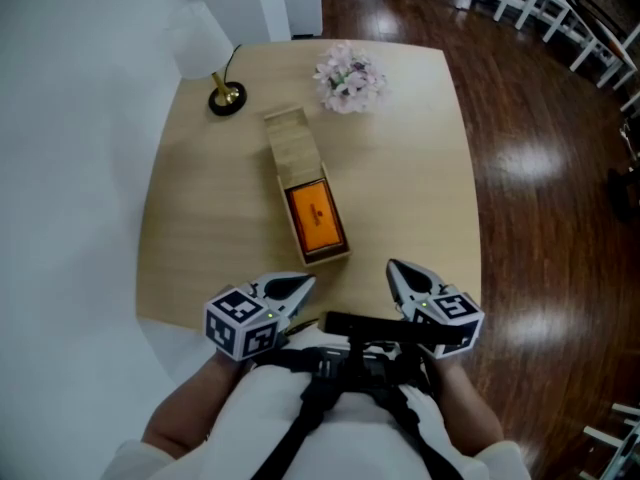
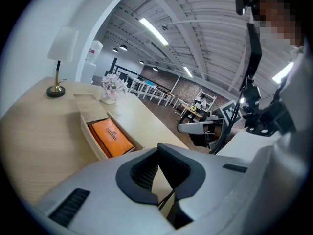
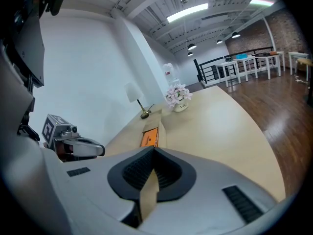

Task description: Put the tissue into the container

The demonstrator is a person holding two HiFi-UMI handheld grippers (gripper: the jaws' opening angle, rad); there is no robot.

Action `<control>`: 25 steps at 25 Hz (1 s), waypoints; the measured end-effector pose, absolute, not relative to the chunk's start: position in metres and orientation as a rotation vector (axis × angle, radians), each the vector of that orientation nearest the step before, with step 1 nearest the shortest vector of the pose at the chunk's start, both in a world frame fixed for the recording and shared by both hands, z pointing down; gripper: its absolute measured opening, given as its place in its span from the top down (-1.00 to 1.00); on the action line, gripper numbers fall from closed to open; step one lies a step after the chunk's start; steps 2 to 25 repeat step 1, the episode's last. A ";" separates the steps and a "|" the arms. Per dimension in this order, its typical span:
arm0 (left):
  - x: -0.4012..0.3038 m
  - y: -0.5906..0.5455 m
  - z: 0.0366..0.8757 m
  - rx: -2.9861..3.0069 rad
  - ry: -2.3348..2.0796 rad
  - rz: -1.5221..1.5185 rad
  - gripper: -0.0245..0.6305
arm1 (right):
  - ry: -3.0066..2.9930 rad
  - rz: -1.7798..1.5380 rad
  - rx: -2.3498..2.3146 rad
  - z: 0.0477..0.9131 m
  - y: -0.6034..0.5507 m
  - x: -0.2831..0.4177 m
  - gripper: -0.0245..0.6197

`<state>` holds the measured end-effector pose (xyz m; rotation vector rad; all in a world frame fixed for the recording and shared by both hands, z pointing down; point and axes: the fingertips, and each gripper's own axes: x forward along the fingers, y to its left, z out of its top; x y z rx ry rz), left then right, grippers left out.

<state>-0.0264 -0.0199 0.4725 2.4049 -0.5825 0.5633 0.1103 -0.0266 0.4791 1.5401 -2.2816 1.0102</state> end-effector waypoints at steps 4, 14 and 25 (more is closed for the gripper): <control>-0.026 -0.020 0.472 2.406 -0.583 0.563 0.93 | -2.281 1.008 1.538 0.479 -0.027 0.110 0.92; -0.026 -0.020 0.472 2.406 -0.583 0.563 0.93 | -2.281 1.008 1.538 0.479 -0.027 0.110 0.92; -0.026 -0.020 0.472 2.406 -0.583 0.563 0.93 | -2.281 1.008 1.538 0.479 -0.027 0.110 0.92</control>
